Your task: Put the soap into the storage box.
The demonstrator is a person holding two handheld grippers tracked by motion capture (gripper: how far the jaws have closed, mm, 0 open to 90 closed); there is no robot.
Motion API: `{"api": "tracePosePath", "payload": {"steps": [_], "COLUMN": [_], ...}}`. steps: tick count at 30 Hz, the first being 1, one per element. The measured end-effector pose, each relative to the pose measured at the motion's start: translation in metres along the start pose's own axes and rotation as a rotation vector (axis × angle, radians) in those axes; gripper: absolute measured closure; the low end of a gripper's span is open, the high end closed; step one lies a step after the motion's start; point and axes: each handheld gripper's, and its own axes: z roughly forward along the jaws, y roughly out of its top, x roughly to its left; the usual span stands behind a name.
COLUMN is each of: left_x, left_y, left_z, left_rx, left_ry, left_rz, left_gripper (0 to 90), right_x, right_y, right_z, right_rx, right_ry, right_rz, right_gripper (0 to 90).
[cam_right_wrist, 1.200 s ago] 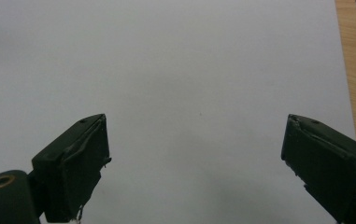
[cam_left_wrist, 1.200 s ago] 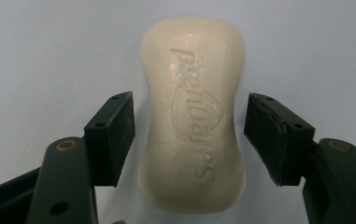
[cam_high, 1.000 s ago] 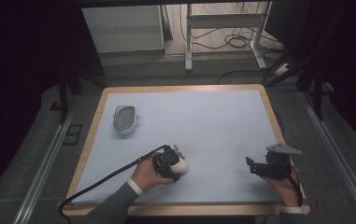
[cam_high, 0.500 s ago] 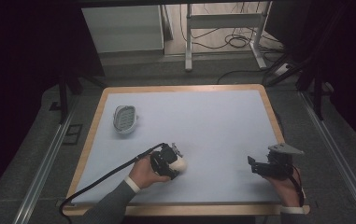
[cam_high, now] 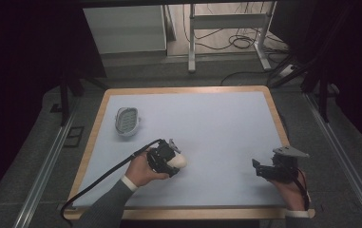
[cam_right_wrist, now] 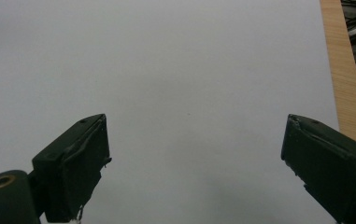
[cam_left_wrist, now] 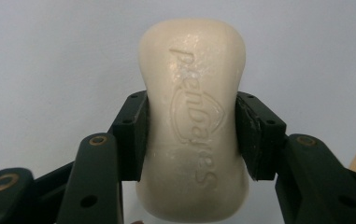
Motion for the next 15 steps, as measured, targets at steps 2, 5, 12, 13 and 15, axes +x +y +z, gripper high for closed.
{"api": "tracePosePath", "payload": {"steps": [2,5,12,13,15], "left_x": [0.001,0.005,0.015,0.015,0.018], "left_y": [0.0,0.0,0.0,0.0,0.0], "left_z": [-0.003,-0.007,-0.015,-0.017,-0.019], "left_rx": [-0.002,-0.013,-0.04,-0.044,-0.062], "left_ry": [0.003,0.004,0.012,0.017,0.016], "left_rz": [0.0,-0.008,-0.025,-0.027,-0.042], "left_gripper": [49.4,49.4,49.4,49.4,49.4], "right_x": [0.0,0.0,-0.001,-0.001,-0.001], "right_y": [0.0,0.001,0.0,0.0,0.0], "right_z": [-0.001,-0.001,-0.001,-0.001,-0.001], "right_rx": [-0.003,-0.006,-0.004,-0.004,-0.004], "right_ry": [0.002,0.002,-0.001,-0.001,0.0], "right_rz": [0.001,0.003,0.006,0.006,0.006], "right_gripper": [7.6,7.7,7.7,7.7,7.6]}}
